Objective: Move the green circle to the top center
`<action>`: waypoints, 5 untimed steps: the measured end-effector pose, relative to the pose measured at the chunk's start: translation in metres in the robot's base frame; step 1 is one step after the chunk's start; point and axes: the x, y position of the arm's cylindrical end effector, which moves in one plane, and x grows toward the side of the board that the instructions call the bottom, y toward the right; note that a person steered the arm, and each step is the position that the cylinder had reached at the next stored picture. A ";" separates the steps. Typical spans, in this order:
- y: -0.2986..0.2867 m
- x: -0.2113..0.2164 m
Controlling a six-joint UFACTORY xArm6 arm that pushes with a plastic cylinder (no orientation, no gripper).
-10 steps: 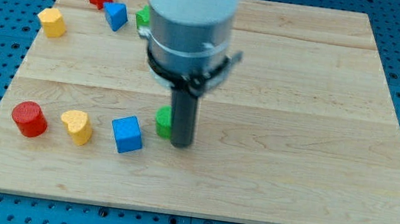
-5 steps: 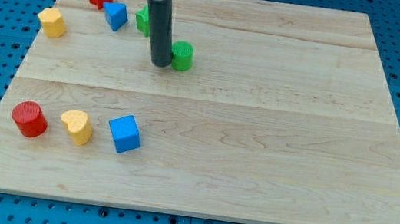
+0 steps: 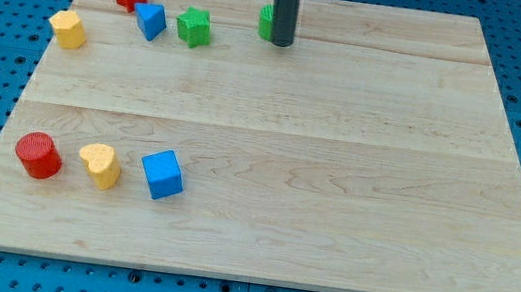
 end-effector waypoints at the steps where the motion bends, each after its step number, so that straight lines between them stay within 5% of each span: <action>1: -0.008 0.019; 4: -0.065 -0.012; 5: -0.037 -0.032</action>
